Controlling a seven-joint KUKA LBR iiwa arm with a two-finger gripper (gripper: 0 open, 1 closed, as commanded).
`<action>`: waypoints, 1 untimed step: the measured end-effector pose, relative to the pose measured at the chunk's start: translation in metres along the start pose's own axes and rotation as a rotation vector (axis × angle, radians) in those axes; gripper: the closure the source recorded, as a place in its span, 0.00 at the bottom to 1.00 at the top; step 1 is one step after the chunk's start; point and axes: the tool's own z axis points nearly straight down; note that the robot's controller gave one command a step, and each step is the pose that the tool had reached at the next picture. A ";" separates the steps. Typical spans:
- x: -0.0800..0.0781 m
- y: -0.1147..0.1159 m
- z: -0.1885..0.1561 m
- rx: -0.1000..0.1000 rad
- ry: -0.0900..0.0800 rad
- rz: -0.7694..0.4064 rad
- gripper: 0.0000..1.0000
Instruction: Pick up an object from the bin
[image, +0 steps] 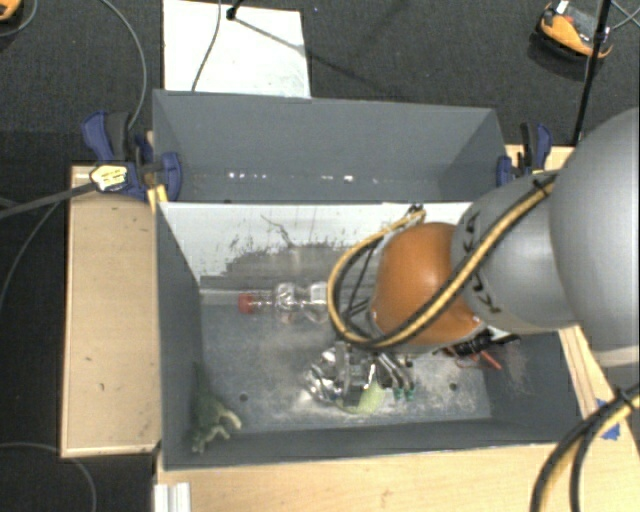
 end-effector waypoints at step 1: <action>0.000 0.000 0.000 0.000 0.000 0.001 1.00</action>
Offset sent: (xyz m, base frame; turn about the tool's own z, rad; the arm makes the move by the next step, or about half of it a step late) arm -0.0121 0.0034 0.0943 0.0059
